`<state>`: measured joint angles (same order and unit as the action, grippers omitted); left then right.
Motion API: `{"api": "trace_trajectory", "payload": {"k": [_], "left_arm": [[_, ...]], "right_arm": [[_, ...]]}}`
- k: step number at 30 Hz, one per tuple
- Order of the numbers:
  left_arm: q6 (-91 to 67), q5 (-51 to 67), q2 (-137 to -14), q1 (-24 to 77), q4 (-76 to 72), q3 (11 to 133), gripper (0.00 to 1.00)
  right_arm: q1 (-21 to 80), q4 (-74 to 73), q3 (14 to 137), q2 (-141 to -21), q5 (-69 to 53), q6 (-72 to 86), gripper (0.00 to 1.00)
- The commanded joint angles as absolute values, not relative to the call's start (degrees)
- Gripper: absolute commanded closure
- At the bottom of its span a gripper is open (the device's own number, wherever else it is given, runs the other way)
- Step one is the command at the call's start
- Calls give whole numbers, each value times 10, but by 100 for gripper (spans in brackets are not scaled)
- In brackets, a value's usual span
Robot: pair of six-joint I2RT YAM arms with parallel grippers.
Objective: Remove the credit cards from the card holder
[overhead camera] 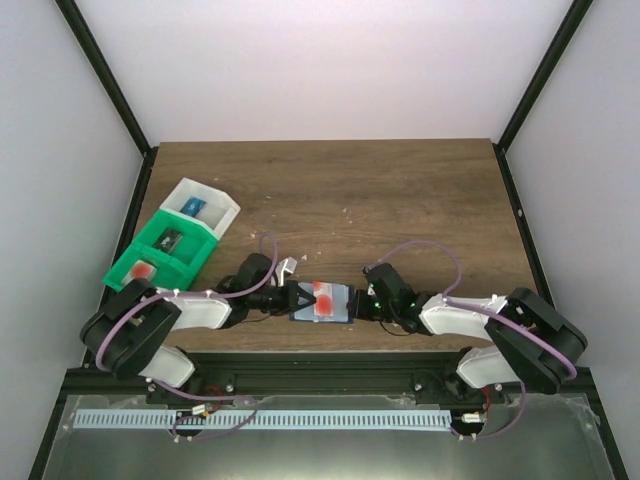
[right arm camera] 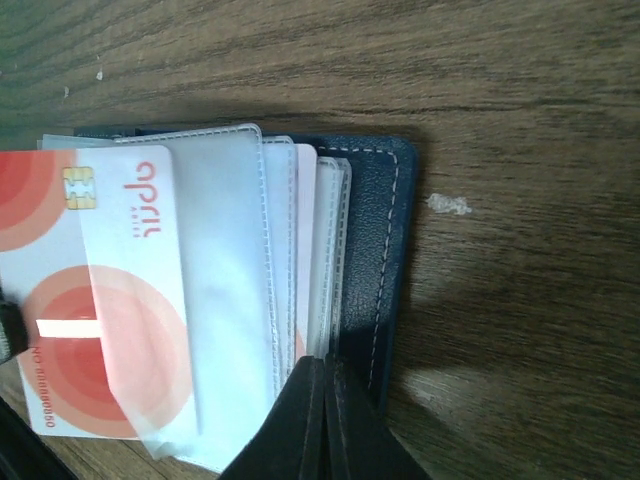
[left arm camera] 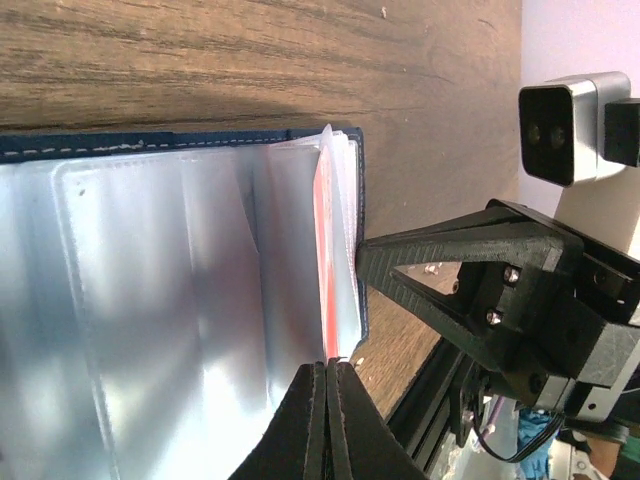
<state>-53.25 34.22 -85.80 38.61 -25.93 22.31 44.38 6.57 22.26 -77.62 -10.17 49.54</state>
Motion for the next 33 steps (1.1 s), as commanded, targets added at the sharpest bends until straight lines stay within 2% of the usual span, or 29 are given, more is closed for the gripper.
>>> {"api": "trace_trajectory", "payload": {"k": [1,8,16,22,27,30,33], "left_arm": [[-500,318,-824,382,-189,230,100],[-500,293,-761,375,-140,208,100],[-522,270,-687,373,-133,185,100],[-605,278,-627,373,-218,150,100],[-658,299,-586,373,-287,137,100],[-674,305,-567,373,-307,133,100],[-681,313,-556,373,-321,129,100]], "right_arm": [[443,5,212,-785,-95,479,99],[443,-18,234,-748,-118,438,99],[443,-26,238,-656,-133,423,90],[443,86,216,-606,-231,489,69],[443,249,183,-633,-310,577,51],[443,307,191,-661,-326,623,36],[443,358,209,-699,-357,658,32]]}}
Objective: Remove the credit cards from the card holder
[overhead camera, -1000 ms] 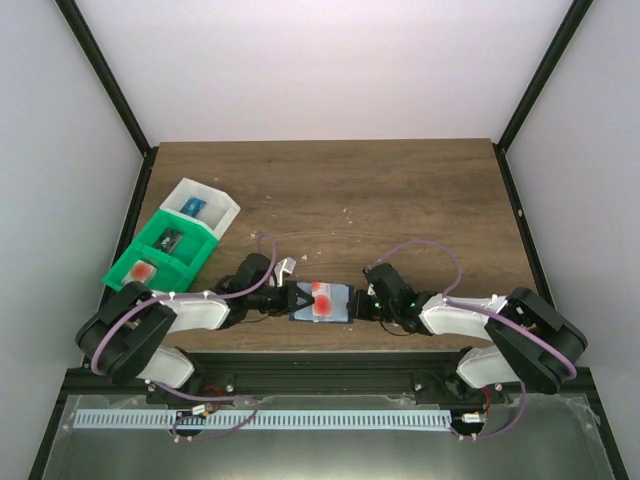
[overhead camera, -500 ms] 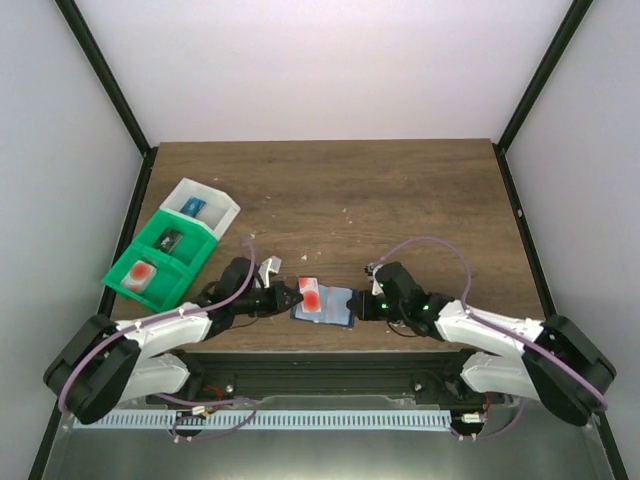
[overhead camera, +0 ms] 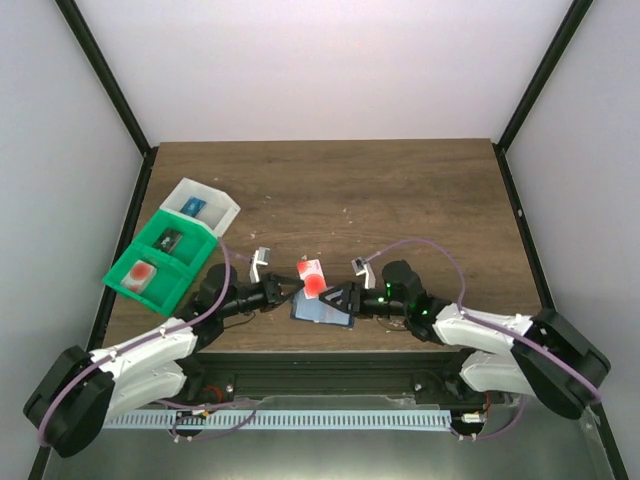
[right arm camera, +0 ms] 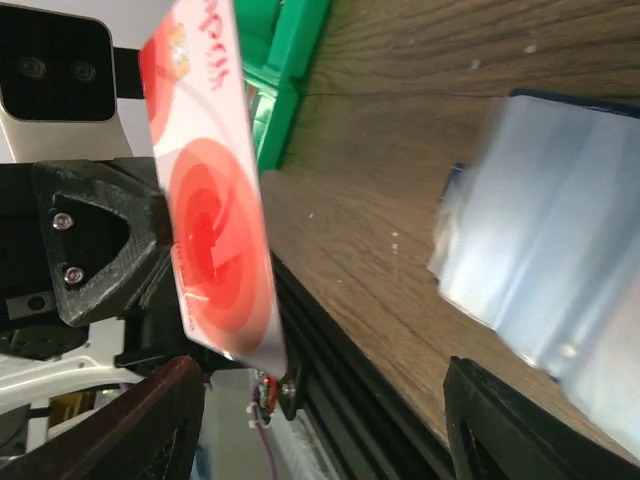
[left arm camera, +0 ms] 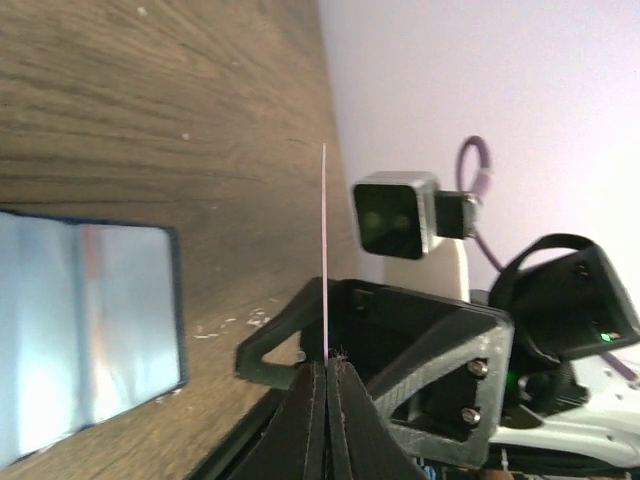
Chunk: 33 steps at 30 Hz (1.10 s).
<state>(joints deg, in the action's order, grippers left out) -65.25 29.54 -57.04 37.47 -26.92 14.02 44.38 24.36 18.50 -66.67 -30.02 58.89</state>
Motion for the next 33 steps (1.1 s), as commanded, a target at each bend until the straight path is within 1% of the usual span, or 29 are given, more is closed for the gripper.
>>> {"api": "trace_trajectory", "payload": {"k": [1,2,3,4,5,6,9,11,12,13,15,16,17,19,22,24,28,30,33], "left_arm": [[-685,316,-554,373,-330,126,100],[-690,320,-553,374,-336,121,100],[-697,323,-551,374,-358,115,100],[-704,326,-550,374,-369,110,100],[-707,327,-548,375,-375,106,100],[-708,329,-546,375,-376,104,100],[-702,336,-537,375,-371,101,100],[-696,343,-529,375,-363,102,100],[-693,346,-524,375,-356,104,100],[-686,351,-518,375,-347,107,94],[-666,362,-503,375,-301,115,73],[-655,364,-492,375,-276,121,64],[-643,366,-480,374,-246,126,56],[-612,368,-450,373,-189,139,48],[-545,370,-418,372,-93,173,44],[-501,379,-409,372,-20,205,43],[-436,390,-407,372,92,262,44],[-413,402,-411,373,124,276,45],[-399,459,-421,372,129,276,48]], "right_arm": [[444,376,214,-711,-368,672,32],[444,393,217,-720,-376,683,33],[444,414,217,-730,-382,691,36],[444,428,217,-736,-387,697,41],[444,437,218,-741,-391,697,51],[444,443,217,-743,-394,693,63],[443,442,211,-740,-398,674,86],[443,441,201,-729,-399,664,99],[443,437,195,-720,-399,656,99],[443,427,190,-709,-401,644,99],[443,383,191,-686,-409,602,100],[443,348,197,-674,-414,574,100],[443,309,204,-661,-420,543,99],[443,251,215,-640,-441,483,100],[443,178,233,-624,-486,421,99],[443,146,237,-619,-520,396,99],[443,135,234,-612,-588,370,100],[443,141,233,-604,-617,364,99],[443,137,239,-595,-653,351,100]]}}
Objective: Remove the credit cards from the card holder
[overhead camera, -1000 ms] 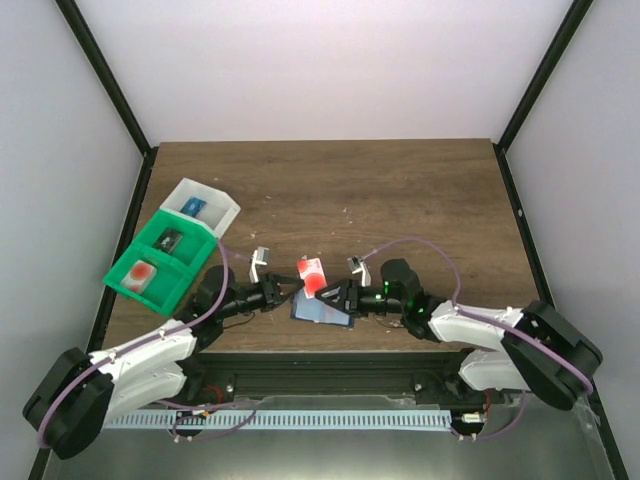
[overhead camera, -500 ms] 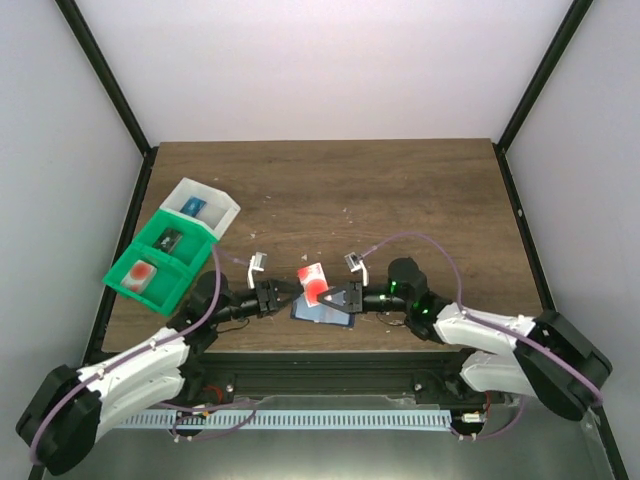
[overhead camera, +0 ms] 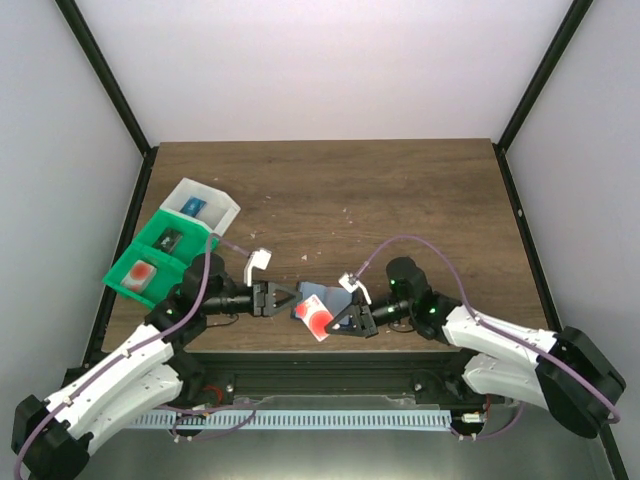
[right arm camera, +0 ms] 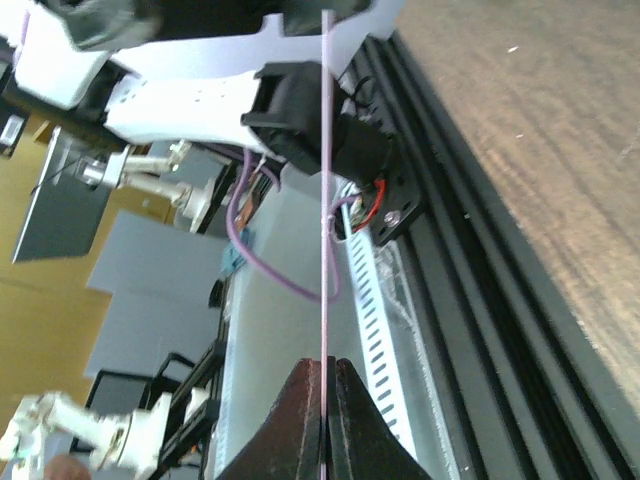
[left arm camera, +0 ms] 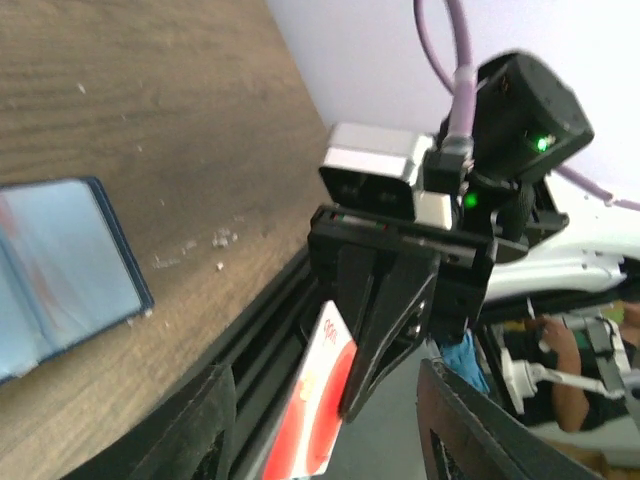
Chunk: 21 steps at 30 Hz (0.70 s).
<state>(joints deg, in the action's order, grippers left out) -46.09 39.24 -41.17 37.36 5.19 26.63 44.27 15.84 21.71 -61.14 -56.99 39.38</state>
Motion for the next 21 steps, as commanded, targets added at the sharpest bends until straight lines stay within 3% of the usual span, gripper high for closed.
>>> {"api": "trace_trajectory", "payload": {"k": [1,5,16,21], "left_arm": [[-395,479,-425,373,123,276,50],[-410,544,-428,372,75,263,59],[-429,565,-447,372,22,248,75],[-435,570,-456,372,7,247,90]], "right_arm": [[443,127,244,-594,-661,344,100],[443,89,265,-593,-664,319,100],[443,115,262,-611,-673,337,100],[443,125,257,-615,-677,344,100]]}}
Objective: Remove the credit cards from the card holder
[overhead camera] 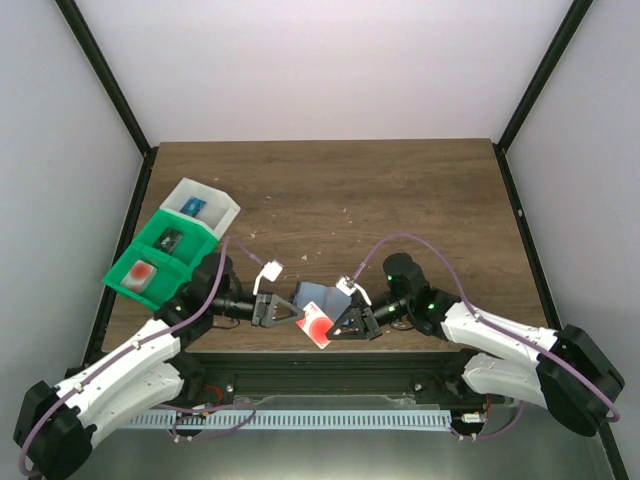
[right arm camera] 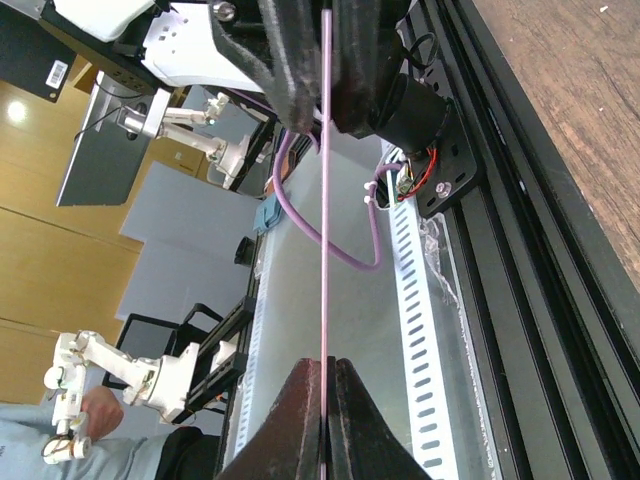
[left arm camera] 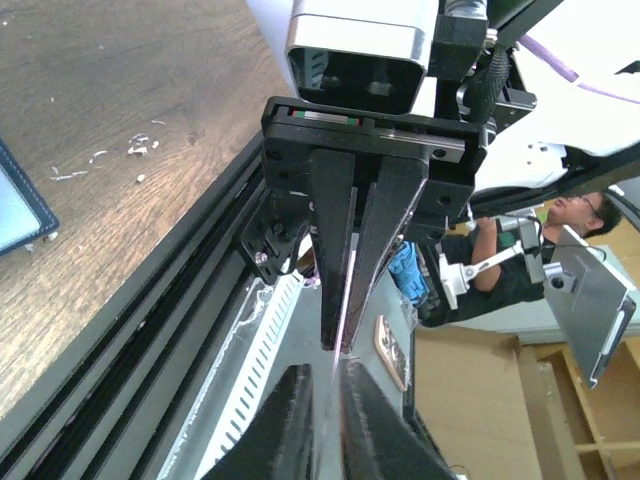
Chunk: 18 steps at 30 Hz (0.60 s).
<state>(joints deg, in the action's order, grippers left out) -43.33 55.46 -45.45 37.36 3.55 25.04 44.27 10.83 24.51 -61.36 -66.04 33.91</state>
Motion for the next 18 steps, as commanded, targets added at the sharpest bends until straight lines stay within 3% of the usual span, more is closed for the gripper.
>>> {"api": "trace_trajectory", "payload": {"k": [1,2,6,9,15,18], "left_arm": [[-436,570,-455,372,4,247,95],[-439,570,-454,372,1,247,100],[-445,552,-446,372,1,247,100],[-441,521,-442,372,18,252,100],[-428,412,-431,371,72,289,100],[-422,319,-423,370,107,315,100]], "right_arm": [[443,125,256,-615,-677,344,100],[443,124,256,-615,-677,343,99],[443,123,254,-614,-664,344,99],[443,115,257,-614,-637,348,89],[443,98,257,-581,-553,366,36],[443,82,257,-553,-510,371,20]]}}
